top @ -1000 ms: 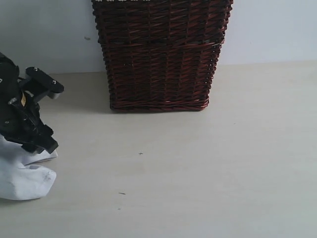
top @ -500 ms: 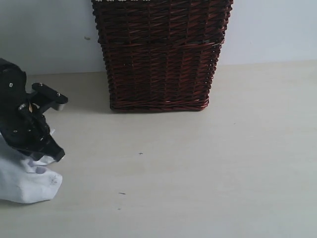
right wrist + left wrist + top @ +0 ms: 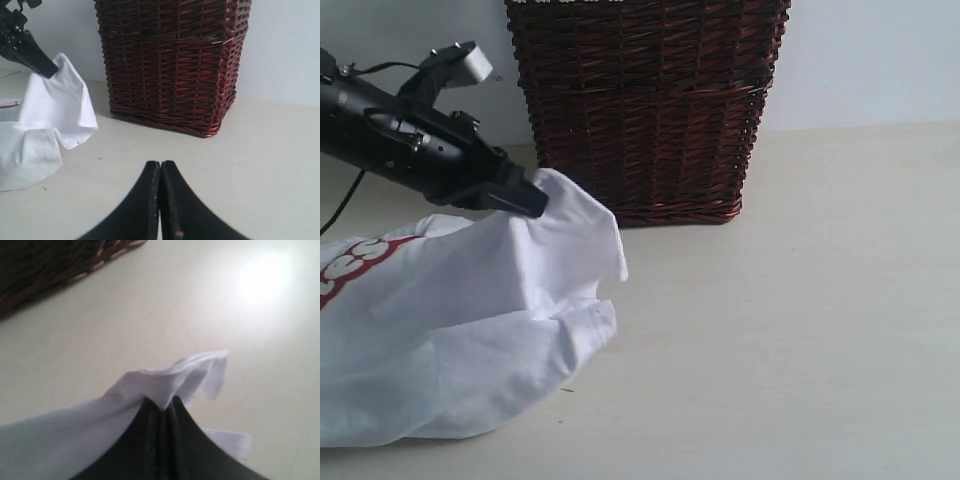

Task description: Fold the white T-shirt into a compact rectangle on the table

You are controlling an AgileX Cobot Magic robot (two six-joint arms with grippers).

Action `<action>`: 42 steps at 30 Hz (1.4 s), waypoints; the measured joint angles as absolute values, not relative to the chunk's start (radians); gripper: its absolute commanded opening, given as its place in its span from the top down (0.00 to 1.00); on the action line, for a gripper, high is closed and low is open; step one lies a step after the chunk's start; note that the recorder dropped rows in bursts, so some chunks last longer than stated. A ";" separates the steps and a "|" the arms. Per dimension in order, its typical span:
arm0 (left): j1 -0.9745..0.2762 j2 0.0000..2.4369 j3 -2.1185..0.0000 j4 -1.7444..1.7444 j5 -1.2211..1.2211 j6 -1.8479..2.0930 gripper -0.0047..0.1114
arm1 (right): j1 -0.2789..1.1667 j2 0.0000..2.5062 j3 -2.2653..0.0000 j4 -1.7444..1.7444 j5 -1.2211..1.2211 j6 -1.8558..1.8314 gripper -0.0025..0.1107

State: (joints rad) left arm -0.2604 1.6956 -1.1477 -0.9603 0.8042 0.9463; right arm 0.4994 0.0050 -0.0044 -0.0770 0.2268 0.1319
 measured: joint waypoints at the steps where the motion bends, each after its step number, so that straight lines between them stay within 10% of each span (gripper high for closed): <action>1: -0.249 1.696 -1.148 -0.997 0.810 0.976 0.96 | 0.499 0.005 -0.004 -0.077 0.227 0.132 0.98; 5: -0.210 1.695 -1.148 -1.019 0.812 1.019 0.91 | 0.499 0.005 -0.004 -0.077 0.227 0.132 0.98; 13: -0.201 1.695 -1.097 -0.670 0.697 0.852 0.51 | 0.499 0.005 -0.004 -0.077 0.227 0.132 0.98; 32: -0.202 1.607 -1.115 -0.803 0.646 1.009 0.52 | 0.499 0.005 -0.004 -0.077 0.227 0.132 0.98; 42: -0.146 1.787 -1.115 -0.103 0.543 0.371 0.96 | 0.499 0.005 -0.004 -0.077 0.227 0.132 0.98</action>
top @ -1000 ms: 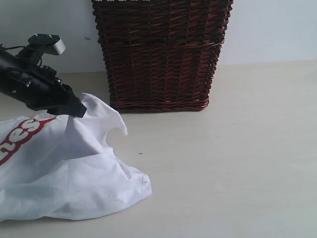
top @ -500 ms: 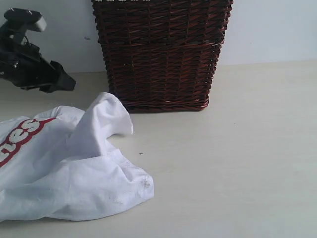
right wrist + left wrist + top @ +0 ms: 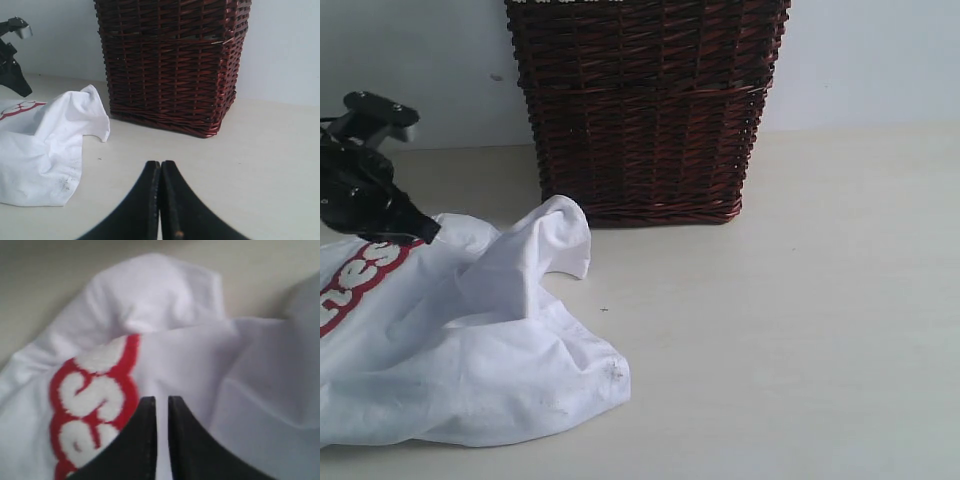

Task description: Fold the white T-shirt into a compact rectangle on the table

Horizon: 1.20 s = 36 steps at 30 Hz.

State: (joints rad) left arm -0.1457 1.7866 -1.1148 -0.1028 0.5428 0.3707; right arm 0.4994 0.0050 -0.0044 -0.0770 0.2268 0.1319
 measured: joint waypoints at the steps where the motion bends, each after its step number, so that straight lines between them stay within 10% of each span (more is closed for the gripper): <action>1: -0.123 1.808 -1.115 -0.076 0.526 0.332 0.96 | 0.499 0.005 -0.004 -0.077 0.227 0.132 0.98; 30: -0.072 1.846 -1.110 -0.053 1.204 0.340 0.96 | 0.499 0.005 -0.004 -0.077 0.225 0.132 0.98; 36: -0.072 1.747 -1.106 -0.077 0.941 0.299 0.84 | 0.499 0.005 -0.004 -0.077 0.225 0.132 0.98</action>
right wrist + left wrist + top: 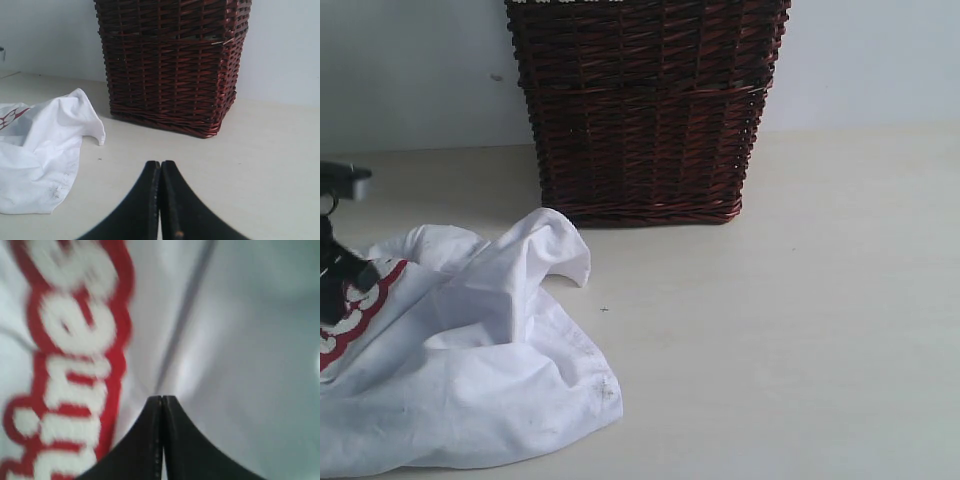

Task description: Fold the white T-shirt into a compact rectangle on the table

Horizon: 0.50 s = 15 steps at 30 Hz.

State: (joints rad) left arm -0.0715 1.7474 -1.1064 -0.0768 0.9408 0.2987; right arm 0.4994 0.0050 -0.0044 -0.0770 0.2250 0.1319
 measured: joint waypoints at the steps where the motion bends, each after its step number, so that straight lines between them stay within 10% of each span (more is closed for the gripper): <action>1: -0.072 1.735 -1.106 -0.093 0.855 0.285 0.76 | 0.499 0.005 -0.004 -0.077 0.225 0.132 0.98; 6: -0.072 1.741 -1.130 -0.157 0.570 0.241 0.49 | 0.499 0.005 -0.004 -0.077 0.225 0.132 0.98; 15: -0.072 2.056 -1.432 -0.164 0.606 0.303 0.48 | 0.499 0.005 -0.004 -0.077 0.225 0.132 0.98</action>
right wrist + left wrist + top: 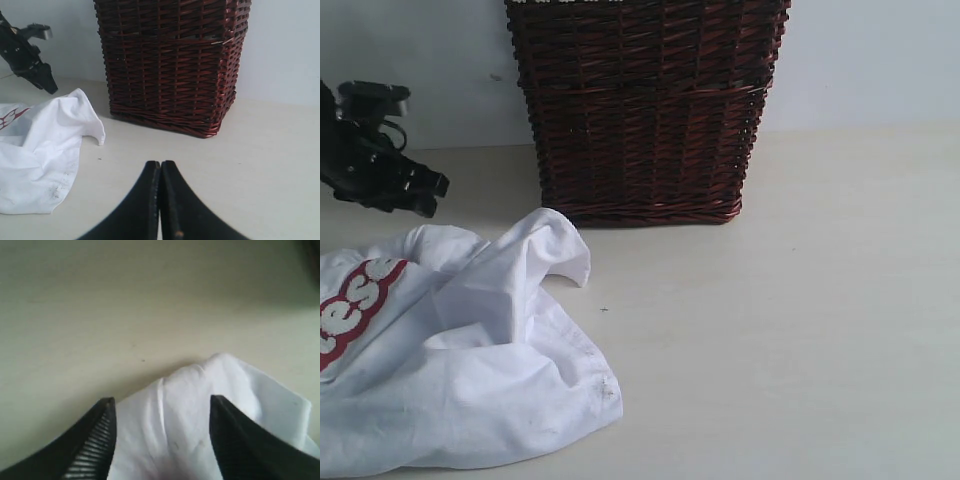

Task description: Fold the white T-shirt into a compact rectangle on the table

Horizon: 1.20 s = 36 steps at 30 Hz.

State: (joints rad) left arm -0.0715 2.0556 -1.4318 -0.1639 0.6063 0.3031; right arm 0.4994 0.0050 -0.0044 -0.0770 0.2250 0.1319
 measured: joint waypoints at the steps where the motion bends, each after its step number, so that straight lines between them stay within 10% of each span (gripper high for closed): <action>1: -0.072 2.094 -1.462 -0.164 0.630 0.314 0.48 | 0.499 0.005 -0.004 -0.077 0.225 0.132 0.98; 6: -0.072 2.208 -1.544 -0.166 0.699 0.330 0.54 | 0.499 0.005 -0.004 -0.077 0.225 0.132 0.98; 11: -0.072 2.228 -1.564 -0.164 0.748 0.374 0.96 | 0.499 0.005 -0.004 -0.077 0.225 0.132 0.98; 25: -0.071 1.991 -1.527 -0.128 0.603 0.358 0.96 | 0.499 0.005 -0.004 -0.077 0.225 0.132 0.98; 29: -0.071 1.945 -1.429 -0.094 0.469 0.351 0.85 | 0.499 0.005 -0.004 -0.077 0.225 0.132 0.98; 36: -0.032 2.035 -1.355 -0.067 0.416 0.266 0.37 | 0.499 0.005 -0.004 -0.077 0.225 0.132 0.98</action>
State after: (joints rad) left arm -0.0321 2.0349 -1.3549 -0.0674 0.4164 0.2658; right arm 0.4994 0.0050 -0.0044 -0.0770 0.2250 0.1319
